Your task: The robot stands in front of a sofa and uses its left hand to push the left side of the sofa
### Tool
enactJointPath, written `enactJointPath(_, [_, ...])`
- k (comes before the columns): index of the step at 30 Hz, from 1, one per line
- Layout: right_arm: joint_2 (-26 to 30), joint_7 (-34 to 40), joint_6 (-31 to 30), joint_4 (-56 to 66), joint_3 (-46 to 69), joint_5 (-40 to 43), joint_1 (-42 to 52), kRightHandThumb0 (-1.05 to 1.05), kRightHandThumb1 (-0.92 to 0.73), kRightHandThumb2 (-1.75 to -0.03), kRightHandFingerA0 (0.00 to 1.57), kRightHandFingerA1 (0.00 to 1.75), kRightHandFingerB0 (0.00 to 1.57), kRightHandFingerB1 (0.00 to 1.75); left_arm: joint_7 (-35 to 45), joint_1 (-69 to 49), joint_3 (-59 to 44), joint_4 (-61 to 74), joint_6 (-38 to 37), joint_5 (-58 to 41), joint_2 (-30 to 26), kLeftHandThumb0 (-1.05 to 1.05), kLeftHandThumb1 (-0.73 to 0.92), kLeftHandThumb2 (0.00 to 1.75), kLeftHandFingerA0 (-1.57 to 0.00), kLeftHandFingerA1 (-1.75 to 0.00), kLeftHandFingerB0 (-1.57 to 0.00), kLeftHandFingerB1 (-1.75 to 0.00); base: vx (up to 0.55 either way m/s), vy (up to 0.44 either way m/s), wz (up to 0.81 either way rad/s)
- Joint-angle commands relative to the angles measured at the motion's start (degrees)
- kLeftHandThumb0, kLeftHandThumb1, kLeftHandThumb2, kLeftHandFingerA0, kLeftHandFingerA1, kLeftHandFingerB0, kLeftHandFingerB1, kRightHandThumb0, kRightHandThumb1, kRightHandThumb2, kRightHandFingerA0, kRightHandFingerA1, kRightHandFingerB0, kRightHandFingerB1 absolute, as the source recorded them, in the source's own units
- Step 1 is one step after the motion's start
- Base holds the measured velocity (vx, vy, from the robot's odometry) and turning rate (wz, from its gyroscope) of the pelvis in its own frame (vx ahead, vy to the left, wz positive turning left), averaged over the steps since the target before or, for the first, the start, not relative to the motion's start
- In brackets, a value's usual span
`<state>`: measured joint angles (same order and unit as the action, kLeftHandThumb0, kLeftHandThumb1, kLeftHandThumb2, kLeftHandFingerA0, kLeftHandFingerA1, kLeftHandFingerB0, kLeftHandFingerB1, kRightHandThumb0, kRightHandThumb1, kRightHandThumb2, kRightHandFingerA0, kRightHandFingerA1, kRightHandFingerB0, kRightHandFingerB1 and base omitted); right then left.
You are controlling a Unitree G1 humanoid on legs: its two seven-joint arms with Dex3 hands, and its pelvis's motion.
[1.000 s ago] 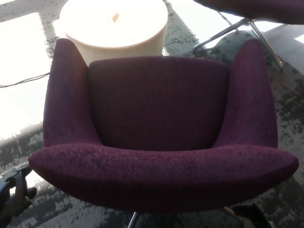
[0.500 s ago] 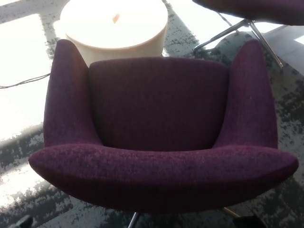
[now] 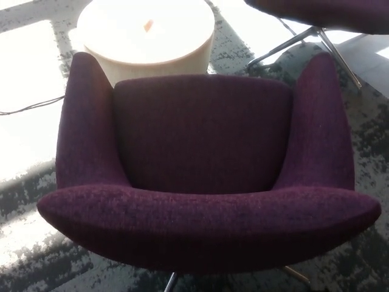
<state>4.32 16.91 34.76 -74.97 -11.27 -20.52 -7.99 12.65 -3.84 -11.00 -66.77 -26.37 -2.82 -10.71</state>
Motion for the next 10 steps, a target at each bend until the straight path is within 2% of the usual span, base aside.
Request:
enactJointPath(1, [0.1,-0.2,-0.1,-0.3,0.2,0.2,0.7,-0.87,-0.55,-1.35,0.51,1.08,0.0,0.79,-2.3,-0.3,0.4,-1.1,-2.9,0.9,-0.3,-0.82,0.83,1.16,-0.12,-0.44,-0.01,-0.25,0.0,0.0,0.0])
enactJointPath(2, [0.1,-0.2,-0.1,-0.3,0.2,0.2,0.7,-0.87,-0.55,-1.35,0.51,1.08,0.0,0.79,-2.4,-0.3,0.4,-1.2,-3.0,0.9,-0.3,-0.82,0.83,1.16,-0.12,-0.44,-0.01,-0.25,0.0,0.0,0.0])
enactJointPath(3, [0.0,-0.2,0.0,-0.3,0.3,0.2,0.8,-0.89,-0.59,-1.38,0.52,1.09,0.0,0.8,-2.0,-0.4,0.3,-1.5,-3.4,0.6,-0.3,-0.73,0.78,1.15,-0.05,-0.42,-0.02,-0.29,0.0,0.0,0.0])
enactJointPath(4, [0.0,-0.1,-0.1,-0.3,0.2,0.1,0.7,-0.89,-0.61,-1.39,0.49,1.09,0.0,0.8,-2.0,-0.3,0.4,-1.5,-3.5,0.7,-0.4,-0.78,0.92,0.77,-0.17,-0.32,-0.06,-0.23,0.0,0.0,0.0])
enactJointPath(5, [0.0,0.0,-0.1,-0.3,0.1,-0.1,0.6,-0.89,-0.61,-1.39,0.49,1.09,0.0,0.8,-2.2,-0.2,0.6,-1.5,-3.2,0.9,-0.6,-0.78,0.92,0.77,-0.17,-0.32,-0.06,-0.23,0.0,0.0,0.0])
enactJointPath(6, [-0.2,0.0,-0.2,-0.2,0.2,0.0,0.4,-0.9,-0.61,-1.39,0.53,1.11,0.0,0.8,-2.2,-0.1,0.4,-1.6,-3.8,0.7,-0.6,-0.78,0.81,1.15,-0.17,-0.47,0.0,-0.31,0.0,0.0,0.0])
enactJointPath(10, [-0.1,0.0,-0.2,-0.3,0.2,0.0,0.4,-0.9,-0.61,-1.39,0.53,1.11,0.0,0.8,-2.2,0.0,0.4,-1.8,-3.9,0.7,-0.6,-0.78,0.81,1.15,-0.17,-0.47,0.0,-0.31,0.0,0.0,0.0])
